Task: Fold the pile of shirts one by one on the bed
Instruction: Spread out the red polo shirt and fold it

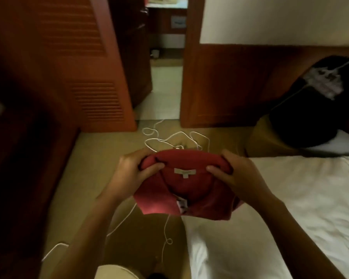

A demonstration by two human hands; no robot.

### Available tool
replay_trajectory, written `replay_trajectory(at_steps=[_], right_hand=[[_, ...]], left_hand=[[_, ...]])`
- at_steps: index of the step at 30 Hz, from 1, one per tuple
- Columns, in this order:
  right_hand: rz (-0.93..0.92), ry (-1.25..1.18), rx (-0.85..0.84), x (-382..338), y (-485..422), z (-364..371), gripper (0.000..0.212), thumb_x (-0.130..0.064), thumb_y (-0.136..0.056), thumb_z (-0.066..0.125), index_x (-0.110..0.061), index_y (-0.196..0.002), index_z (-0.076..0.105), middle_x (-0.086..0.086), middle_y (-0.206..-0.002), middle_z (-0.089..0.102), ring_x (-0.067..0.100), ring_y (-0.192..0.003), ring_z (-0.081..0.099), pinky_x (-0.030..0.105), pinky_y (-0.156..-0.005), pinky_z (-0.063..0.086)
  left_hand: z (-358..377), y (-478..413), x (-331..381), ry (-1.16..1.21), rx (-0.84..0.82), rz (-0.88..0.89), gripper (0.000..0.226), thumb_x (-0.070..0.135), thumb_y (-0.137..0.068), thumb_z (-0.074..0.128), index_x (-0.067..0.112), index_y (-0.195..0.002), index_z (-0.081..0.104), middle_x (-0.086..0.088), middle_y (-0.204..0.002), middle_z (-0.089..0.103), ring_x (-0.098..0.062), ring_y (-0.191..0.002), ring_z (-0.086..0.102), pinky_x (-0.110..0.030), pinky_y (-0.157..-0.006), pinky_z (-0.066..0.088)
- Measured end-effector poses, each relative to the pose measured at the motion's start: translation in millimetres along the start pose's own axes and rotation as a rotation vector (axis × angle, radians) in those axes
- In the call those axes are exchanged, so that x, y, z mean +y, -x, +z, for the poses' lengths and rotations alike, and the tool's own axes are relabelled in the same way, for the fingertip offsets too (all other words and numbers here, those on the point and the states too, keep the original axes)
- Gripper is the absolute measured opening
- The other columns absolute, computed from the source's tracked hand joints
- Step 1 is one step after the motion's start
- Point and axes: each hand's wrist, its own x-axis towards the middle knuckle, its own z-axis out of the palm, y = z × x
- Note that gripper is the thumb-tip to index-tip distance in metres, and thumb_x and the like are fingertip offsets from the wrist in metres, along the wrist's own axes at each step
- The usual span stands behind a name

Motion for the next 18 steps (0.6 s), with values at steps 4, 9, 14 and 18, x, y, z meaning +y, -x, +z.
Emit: replay_trajectory(at_steps=[4,9,14,18], right_hand=[[-0.18,-0.085,-0.066,-55,-101,58,0.046,-0.074,-0.083,0.046,-0.035,-0.105,0.058,-0.011,-0.092,0.066,0.008,-0.084,0.06,0.027,-0.076,0.048],[-0.442,-0.144,-0.158,-136,-197,120,0.045,-0.069,-0.086,0.05,-0.024,-0.092,0.057,-0.009,-0.074,0.061,0.011,-0.069,0.06,0.031,-0.062,0.048],[-0.692,-0.268,-0.215,-198,-268,189,0.039,-0.061,-0.093,0.054,-0.022,-0.085,0.055,-0.011,-0.066,0.054,0.01,-0.06,0.054,0.032,-0.056,0.045],[-0.857,-0.359,-0.34,-234,-327,249,0.038,-0.061,-0.093,0.054,-0.024,-0.083,0.051,-0.009,-0.062,0.052,0.013,-0.056,0.053,0.039,-0.054,0.047]], left_hand=[[-88,5,-46,-0.093,0.172,-0.11,0.032,0.055,-0.086,0.067,0.024,-0.085,0.062,0.01,-0.079,0.063,-0.009,-0.073,0.061,-0.026,-0.069,0.046],[-169,40,-88,-0.196,0.443,-0.258,0.038,0.064,-0.085,0.063,0.026,-0.09,0.062,0.011,-0.08,0.065,-0.005,-0.074,0.063,-0.03,-0.07,0.05],[-214,67,-121,-0.287,0.657,-0.418,0.039,0.067,-0.085,0.062,0.029,-0.094,0.063,0.014,-0.085,0.066,-0.004,-0.077,0.065,-0.024,-0.069,0.049],[-237,75,-145,-0.356,0.795,-0.545,0.04,0.069,-0.084,0.062,0.031,-0.096,0.063,0.017,-0.086,0.066,-0.001,-0.075,0.063,-0.016,-0.066,0.046]])
